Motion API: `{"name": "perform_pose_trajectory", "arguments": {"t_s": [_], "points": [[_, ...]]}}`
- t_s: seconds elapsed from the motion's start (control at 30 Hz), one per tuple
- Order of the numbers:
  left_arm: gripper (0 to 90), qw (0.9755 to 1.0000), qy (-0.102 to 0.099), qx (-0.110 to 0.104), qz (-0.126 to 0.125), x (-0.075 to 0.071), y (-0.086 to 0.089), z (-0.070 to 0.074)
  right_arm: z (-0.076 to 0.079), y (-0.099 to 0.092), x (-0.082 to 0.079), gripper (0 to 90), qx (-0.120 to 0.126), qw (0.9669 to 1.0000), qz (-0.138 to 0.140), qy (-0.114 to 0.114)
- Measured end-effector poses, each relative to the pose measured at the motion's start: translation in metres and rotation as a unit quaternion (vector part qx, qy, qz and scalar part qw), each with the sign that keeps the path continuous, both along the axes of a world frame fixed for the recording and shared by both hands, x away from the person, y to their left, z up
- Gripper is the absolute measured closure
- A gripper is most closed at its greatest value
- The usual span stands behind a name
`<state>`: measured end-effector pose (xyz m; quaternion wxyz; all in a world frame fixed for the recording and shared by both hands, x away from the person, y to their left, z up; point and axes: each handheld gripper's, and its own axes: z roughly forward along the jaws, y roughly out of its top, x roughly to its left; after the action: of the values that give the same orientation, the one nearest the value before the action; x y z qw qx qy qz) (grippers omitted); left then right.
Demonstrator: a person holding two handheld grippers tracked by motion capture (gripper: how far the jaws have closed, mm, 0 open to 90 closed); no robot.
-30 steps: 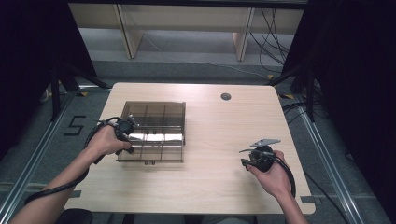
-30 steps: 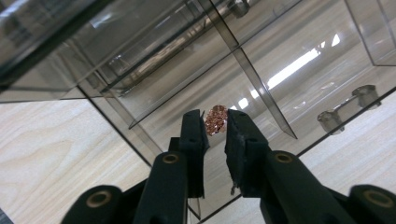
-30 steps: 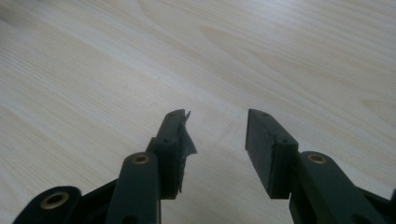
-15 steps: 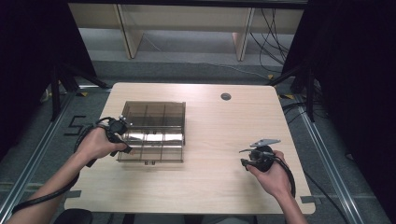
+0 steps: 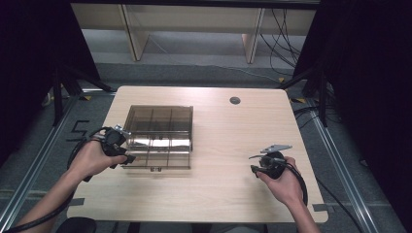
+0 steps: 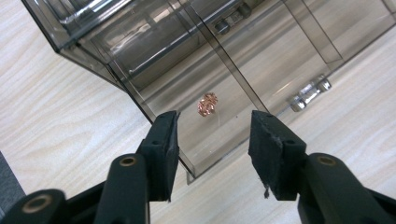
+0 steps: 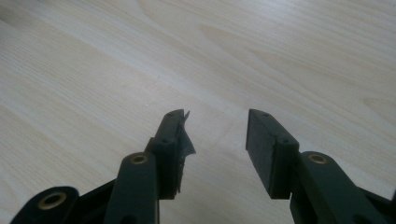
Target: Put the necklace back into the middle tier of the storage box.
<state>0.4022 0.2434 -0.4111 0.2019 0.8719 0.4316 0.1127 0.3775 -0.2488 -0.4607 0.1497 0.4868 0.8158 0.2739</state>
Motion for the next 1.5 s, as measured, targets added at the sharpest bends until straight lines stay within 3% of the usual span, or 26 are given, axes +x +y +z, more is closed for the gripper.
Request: {"name": "perform_pose_trajectory", "arguments": {"t_s": [0.1,0.17,0.23,0.37,0.6,0.63,0.7,0.77,1.07,1.13,1.2,1.23,1.27,1.43,1.5], "points": [[49.1,1.0000,-0.001,0.000,-0.003,-0.007,0.005,-0.001,0.000,0.000,0.000,57.7,0.000,1.0000,0.000,0.000],[48.5,0.9997,-0.012,-0.011,0.015,-0.013,0.007,-0.004,0.000,0.000,0.000,57.7,0.000,1.0000,0.000,0.000],[47.7,1.0000,-0.007,-0.005,0.005,-0.018,0.012,-0.005,0.000,-0.001,0.000,57.8,0.000,1.0000,0.000,-0.001],[45.5,0.9996,-0.022,-0.014,0.009,-0.027,0.014,-0.013,0.000,0.000,0.000,57.8,0.000,1.0000,-0.001,0.000],[41.3,0.9995,-0.031,-0.007,0.009,-0.039,0.018,-0.024,0.000,0.000,0.000,57.7,0.000,1.0000,-0.001,0.001],[40.9,0.9995,-0.027,-0.009,0.010,-0.041,0.018,-0.025,0.000,0.000,0.000,57.7,0.000,1.0000,-0.001,0.001],[39.9,0.9986,-0.042,-0.025,0.021,-0.044,0.017,-0.029,0.000,0.000,0.000,57.7,0.000,1.0000,0.000,0.000],[39.1,0.9989,-0.041,-0.019,0.012,-0.047,0.019,-0.029,0.000,0.000,0.000,57.6,0.000,1.0000,0.000,-0.001],[36.5,0.9981,-0.050,-0.031,0.021,-0.051,0.024,-0.044,-0.001,-0.001,0.000,57.5,-0.008,1.0000,-0.003,-0.002],[36.1,0.9971,-0.055,-0.043,0.030,-0.053,0.023,-0.049,0.000,0.000,0.000,57.5,-0.001,1.0000,-0.001,0.000],[36.1,0.9975,-0.056,-0.035,0.023,-0.054,0.025,-0.051,0.000,-0.001,0.000,57.5,-0.001,1.0000,-0.001,0.000],[36.1,0.9967,-0.062,-0.043,0.031,-0.055,0.024,-0.053,0.000,-0.001,0.000,57.4,-0.001,1.0000,-0.001,0.000],[35.9,0.9975,-0.057,-0.033,0.023,-0.055,0.026,-0.053,0.000,-0.001,0.000,57.4,-0.001,1.0000,-0.001,0.000],[34.6,0.9954,-0.071,-0.052,0.038,-0.058,0.026,-0.063,0.000,0.000,0.000,57.4,-0.001,1.0000,0.000,0.001],[34.0,0.9963,-0.065,-0.048,0.031,-0.059,0.027,-0.066,0.000,0.000,0.000,57.4,-0.001,1.0000,-0.001,0.000]]}}
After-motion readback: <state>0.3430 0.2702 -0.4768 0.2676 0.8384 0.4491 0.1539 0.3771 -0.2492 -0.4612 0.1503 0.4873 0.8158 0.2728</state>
